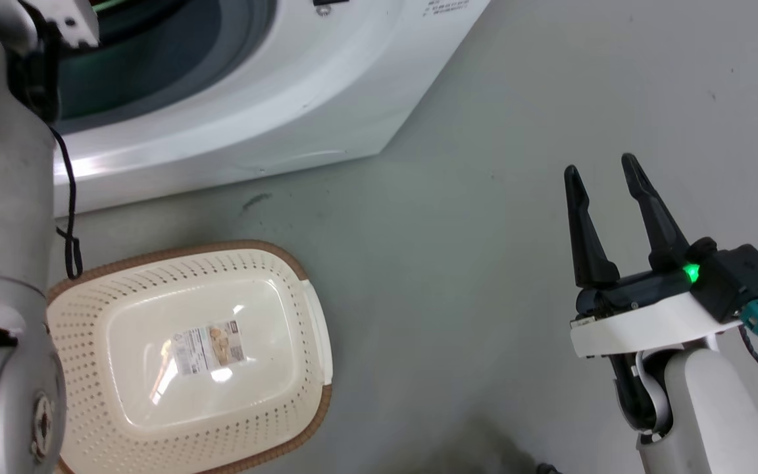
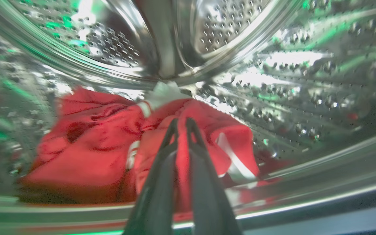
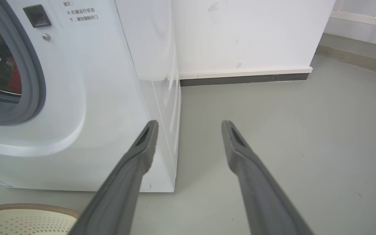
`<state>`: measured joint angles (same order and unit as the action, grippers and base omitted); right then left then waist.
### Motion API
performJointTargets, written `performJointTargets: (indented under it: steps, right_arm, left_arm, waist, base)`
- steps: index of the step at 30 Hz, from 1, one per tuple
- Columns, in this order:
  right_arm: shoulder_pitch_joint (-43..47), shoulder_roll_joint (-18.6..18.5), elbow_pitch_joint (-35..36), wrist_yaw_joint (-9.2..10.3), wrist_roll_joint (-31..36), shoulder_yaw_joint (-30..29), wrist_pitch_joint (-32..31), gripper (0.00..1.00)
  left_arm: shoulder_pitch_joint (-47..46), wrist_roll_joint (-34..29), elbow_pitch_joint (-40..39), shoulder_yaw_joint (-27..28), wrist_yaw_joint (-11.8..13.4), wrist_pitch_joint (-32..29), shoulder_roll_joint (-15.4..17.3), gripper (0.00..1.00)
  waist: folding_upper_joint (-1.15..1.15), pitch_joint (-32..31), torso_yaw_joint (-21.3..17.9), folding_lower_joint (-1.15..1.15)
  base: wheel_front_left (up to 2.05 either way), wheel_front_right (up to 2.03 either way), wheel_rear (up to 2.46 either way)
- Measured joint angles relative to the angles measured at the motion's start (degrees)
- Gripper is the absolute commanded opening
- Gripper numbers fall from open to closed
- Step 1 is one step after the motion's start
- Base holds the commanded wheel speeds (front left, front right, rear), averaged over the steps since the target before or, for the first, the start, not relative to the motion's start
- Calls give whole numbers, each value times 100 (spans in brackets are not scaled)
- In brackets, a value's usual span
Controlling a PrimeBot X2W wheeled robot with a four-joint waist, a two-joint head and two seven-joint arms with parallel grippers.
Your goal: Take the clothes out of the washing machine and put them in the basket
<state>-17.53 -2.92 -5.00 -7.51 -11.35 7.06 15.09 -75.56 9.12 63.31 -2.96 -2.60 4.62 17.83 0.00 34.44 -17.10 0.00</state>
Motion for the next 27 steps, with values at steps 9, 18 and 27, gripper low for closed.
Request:
performJointTargets:
  steps: [9, 18, 27]
  right_arm:
    - [405, 0, -127, 1, 91, -207, 0, 100]
    - [788, 1, -231, 1, 225, -355, 0, 100]
    - [1226, 1, -277, 1, 322, -483, -86, 100]
  left_arm:
    - [933, 253, 11, 120, -156, 990, -227, 0]
    - [2226, 423, -1311, 392, -203, 1036, -552, 0]
    - [3746, 414, -2758, 655, -287, 1037, -909, 0]
  waist:
    - [0, -825, 199, 0]
    - [0, -1553, 432, -1]
    - [0, -2272, 715, -1]
  base:
    - [0, 0, 0]
    - [0, 0, 0]
    - [0, 0, 0]
